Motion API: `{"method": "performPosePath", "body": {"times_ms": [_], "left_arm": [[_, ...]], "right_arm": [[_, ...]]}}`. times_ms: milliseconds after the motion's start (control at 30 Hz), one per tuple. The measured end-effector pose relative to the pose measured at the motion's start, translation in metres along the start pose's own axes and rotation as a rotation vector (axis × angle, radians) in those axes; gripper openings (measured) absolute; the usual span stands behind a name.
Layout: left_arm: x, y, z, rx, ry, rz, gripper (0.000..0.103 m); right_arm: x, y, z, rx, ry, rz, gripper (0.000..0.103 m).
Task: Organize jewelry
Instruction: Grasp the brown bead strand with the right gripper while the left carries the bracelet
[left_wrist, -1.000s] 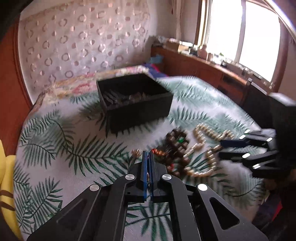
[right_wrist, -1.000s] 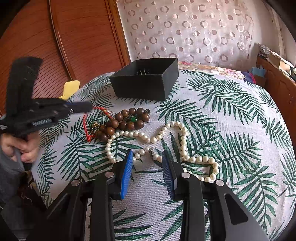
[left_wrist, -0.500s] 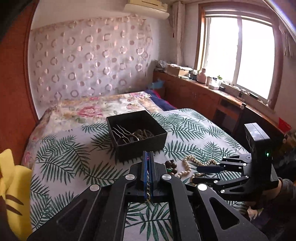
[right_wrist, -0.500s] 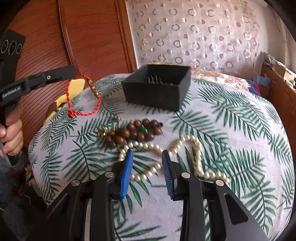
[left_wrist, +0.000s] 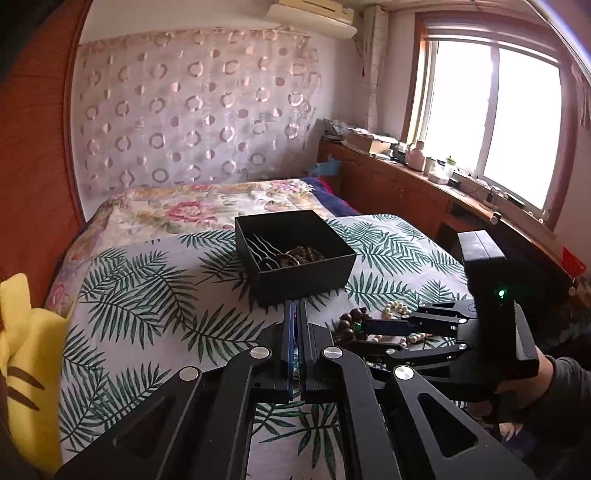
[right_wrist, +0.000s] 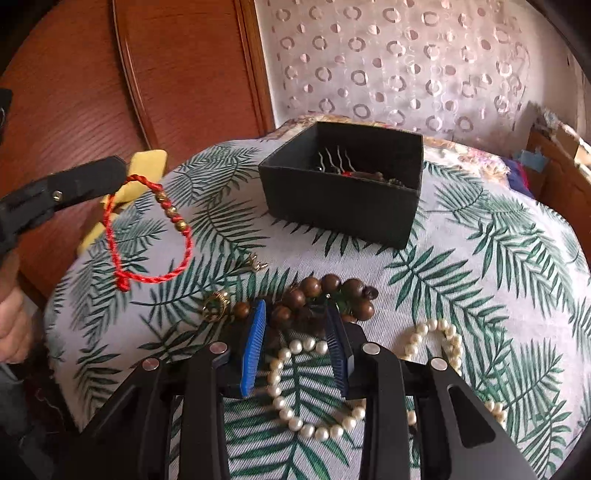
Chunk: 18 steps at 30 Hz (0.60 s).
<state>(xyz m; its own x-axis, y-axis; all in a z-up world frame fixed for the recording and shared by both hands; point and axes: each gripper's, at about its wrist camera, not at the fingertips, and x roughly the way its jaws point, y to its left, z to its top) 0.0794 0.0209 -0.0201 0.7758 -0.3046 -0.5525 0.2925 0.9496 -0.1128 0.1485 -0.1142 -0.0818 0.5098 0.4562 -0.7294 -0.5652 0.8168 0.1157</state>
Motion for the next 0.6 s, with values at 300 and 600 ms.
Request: {"method": "performPosePath", "body": {"times_ms": [300,600], "left_arm": [[0.001,0.006,-0.001,-0.016,-0.001,0.006,0.001],[0.005,0.009,0.001,-0.02,0.002,0.013,0.001]], "right_arm": [[0.007,0.017,0.002,-0.135,0.014,-0.11,0.015],[-0.019,0.005,0.008,-0.117,-0.044,-0.066,0.015]]}}
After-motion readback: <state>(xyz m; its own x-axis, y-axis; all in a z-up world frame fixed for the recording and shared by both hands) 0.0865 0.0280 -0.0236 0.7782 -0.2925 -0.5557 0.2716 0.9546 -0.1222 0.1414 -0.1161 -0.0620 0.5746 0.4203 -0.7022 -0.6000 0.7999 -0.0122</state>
